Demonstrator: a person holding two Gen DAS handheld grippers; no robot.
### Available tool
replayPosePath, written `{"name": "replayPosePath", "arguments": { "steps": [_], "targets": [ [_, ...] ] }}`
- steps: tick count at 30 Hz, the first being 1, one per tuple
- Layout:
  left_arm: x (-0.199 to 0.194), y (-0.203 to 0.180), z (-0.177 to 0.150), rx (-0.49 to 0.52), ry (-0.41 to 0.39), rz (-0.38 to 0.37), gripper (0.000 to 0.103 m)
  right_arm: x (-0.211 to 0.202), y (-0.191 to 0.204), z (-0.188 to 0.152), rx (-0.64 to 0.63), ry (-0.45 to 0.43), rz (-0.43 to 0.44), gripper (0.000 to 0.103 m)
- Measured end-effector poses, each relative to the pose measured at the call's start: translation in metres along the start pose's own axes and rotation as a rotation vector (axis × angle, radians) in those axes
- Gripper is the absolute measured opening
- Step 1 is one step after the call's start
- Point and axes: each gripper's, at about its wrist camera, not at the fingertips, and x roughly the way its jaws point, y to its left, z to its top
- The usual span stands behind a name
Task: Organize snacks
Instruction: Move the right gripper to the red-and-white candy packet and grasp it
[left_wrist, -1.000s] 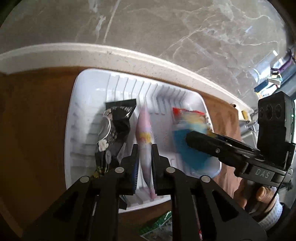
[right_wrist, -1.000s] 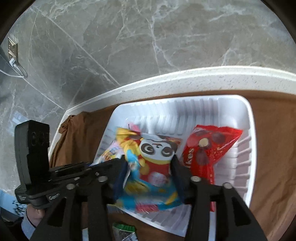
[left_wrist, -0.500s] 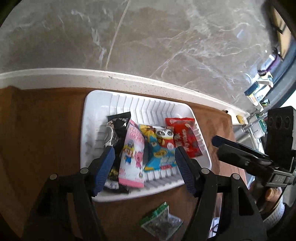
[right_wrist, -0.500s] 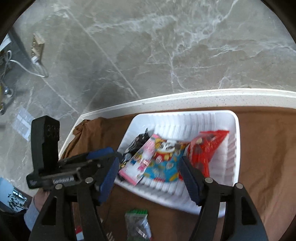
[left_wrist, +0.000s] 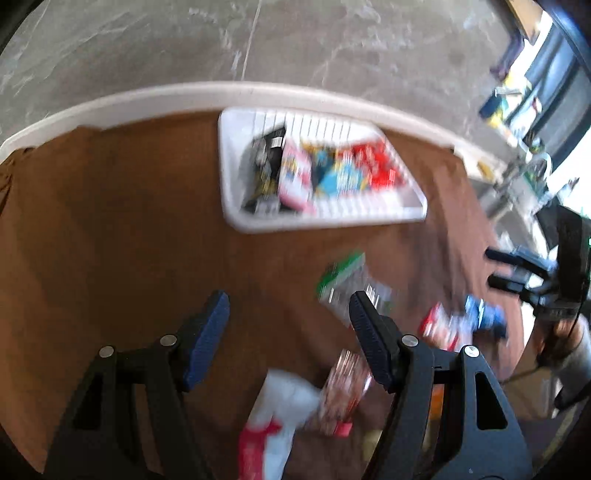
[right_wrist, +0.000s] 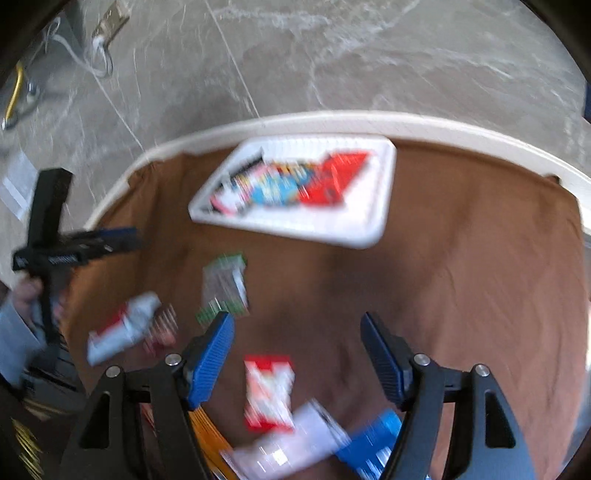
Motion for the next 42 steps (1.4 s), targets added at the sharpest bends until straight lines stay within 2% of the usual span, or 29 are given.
{"name": "replayPosePath", "arguments": {
  "steps": [3, 6, 13, 18, 22, 25, 31, 35, 39, 41, 42],
  "targets": [
    [-0.009, 0.000, -0.033, 0.040, 0.051, 0.048, 0.066, -0.008, -0.014, -0.031, 0.011, 0.041, -0.018, 0.074],
    [-0.014, 0.000, -0.062, 0.061, 0.098, 0.062, 0.066, -0.014, -0.024, -0.055, -0.017, 0.075, -0.054, 0.074],
    [-0.013, 0.001, -0.103, 0.069, 0.159, 0.098, 0.066, -0.014, -0.038, -0.090, -0.088, 0.153, -0.146, 0.074],
    [-0.009, 0.001, -0.117, 0.051, 0.190, 0.131, 0.066, -0.021, -0.031, -0.089, -0.088, 0.125, -0.113, 0.074],
    [-0.002, 0.000, -0.122, 0.044, 0.207, 0.139, 0.066, -0.021, -0.007, -0.081, -0.081, 0.099, -0.014, 0.074],
    [0.003, 0.001, -0.127, 0.038, 0.218, 0.148, 0.066, -0.008, 0.014, -0.077, -0.091, 0.095, 0.016, 0.075],
    [0.015, 0.003, -0.131, 0.036, 0.236, 0.156, 0.066, 0.030, 0.032, -0.064, -0.098, 0.115, 0.016, 0.074],
    [0.020, 0.005, -0.130, 0.039, 0.230, 0.163, 0.066, 0.055, 0.040, -0.060, -0.126, 0.163, -0.011, 0.064],
    [0.022, 0.004, -0.129, 0.060, 0.226, 0.175, 0.067, 0.064, 0.054, -0.058, -0.198, 0.163, -0.077, 0.058],
    [0.024, -0.001, -0.130, 0.088, 0.229, 0.184, 0.070, 0.065, 0.058, -0.059, -0.231, 0.162, -0.107, 0.043],
    [0.026, -0.005, -0.132, 0.111, 0.230, 0.192, 0.073, 0.065, 0.060, -0.060, -0.251, 0.159, -0.121, 0.040]
  ]
}}
